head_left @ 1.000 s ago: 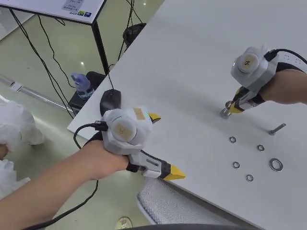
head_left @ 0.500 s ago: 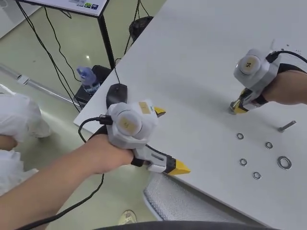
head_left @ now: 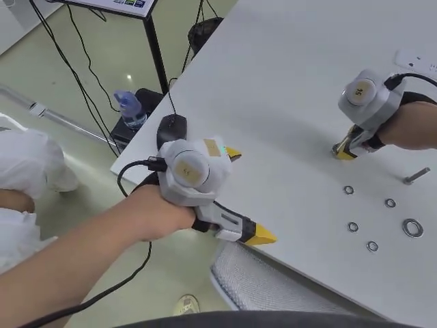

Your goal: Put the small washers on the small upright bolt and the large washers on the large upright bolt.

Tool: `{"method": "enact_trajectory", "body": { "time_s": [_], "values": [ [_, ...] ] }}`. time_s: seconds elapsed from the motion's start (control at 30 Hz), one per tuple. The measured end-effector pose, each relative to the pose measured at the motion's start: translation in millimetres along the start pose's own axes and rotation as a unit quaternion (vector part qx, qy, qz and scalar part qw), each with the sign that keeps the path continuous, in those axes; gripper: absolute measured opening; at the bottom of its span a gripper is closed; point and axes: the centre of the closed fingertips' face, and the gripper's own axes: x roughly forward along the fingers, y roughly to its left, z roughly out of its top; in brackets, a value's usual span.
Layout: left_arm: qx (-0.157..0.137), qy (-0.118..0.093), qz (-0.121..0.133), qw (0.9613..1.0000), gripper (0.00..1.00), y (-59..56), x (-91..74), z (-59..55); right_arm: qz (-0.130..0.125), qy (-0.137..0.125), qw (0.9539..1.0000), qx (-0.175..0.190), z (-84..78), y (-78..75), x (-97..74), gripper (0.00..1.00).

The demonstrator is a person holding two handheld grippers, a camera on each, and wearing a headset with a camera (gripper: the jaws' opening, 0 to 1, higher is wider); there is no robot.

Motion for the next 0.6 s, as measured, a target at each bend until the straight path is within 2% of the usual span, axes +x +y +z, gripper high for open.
{"method": "enact_trajectory", "body": {
  "time_s": [0.43,0.53,0.6],
  "values": [
    [-0.003,0.001,0.003,1.0,0.97,0.1,-1.0,-1.9,0.004,0.001,0.9999,0.015,1.5,0.6,0.0,0.23],
    [-0.002,0.002,0.004,1.0,0.97,1.1,-1.6,-1.5,0.009,0.005,0.9999,0.009,-0.3,-0.2,2.8,0.25],
    [-0.002,0.001,0.004,1.0,0.97,0.5,-1.7,-0.7,0.012,0.008,0.9998,0.014,-2.2,1.0,4.6,0.31]
  ]
}}
